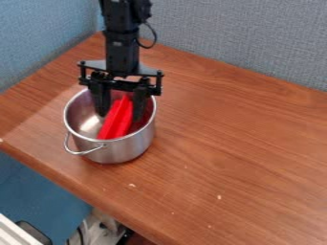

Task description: Put the red object in the metal pot

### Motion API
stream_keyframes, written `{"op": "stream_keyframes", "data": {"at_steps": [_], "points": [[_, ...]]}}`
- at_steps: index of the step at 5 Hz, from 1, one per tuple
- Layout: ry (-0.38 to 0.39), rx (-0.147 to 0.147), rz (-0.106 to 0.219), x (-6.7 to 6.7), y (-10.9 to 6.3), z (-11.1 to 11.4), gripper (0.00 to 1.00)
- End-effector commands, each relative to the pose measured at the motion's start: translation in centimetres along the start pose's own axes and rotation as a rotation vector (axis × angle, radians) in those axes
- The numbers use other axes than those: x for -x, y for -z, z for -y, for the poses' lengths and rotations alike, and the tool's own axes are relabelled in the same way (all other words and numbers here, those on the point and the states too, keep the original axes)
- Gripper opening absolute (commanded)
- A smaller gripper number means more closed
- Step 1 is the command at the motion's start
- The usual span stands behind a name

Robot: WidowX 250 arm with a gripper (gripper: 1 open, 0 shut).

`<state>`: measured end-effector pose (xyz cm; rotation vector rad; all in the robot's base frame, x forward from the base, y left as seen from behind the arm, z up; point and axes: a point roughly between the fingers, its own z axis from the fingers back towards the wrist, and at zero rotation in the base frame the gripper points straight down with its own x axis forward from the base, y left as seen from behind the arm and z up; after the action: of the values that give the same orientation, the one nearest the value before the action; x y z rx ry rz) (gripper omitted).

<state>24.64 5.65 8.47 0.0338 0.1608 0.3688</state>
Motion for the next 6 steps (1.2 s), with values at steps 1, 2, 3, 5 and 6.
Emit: {"op": "stream_keyframes", "data": {"at_steps": [1,2,3,5,6], "points": [[0.028,0.002,0.064,-0.1,-1.7,0.6,1.0],[-0.011,0.008,0.064,-0.3,-1.7,-0.1,1.0],[-0.05,0.017,0.065,-0.6,-1.9,-0.9,1.0],[-0.191,0.022,0.059,-0.5,-3.5,-1.7,1.0],[-0.161,0.018,0.079,0.0,-3.4,-1.4,1.0]]}}
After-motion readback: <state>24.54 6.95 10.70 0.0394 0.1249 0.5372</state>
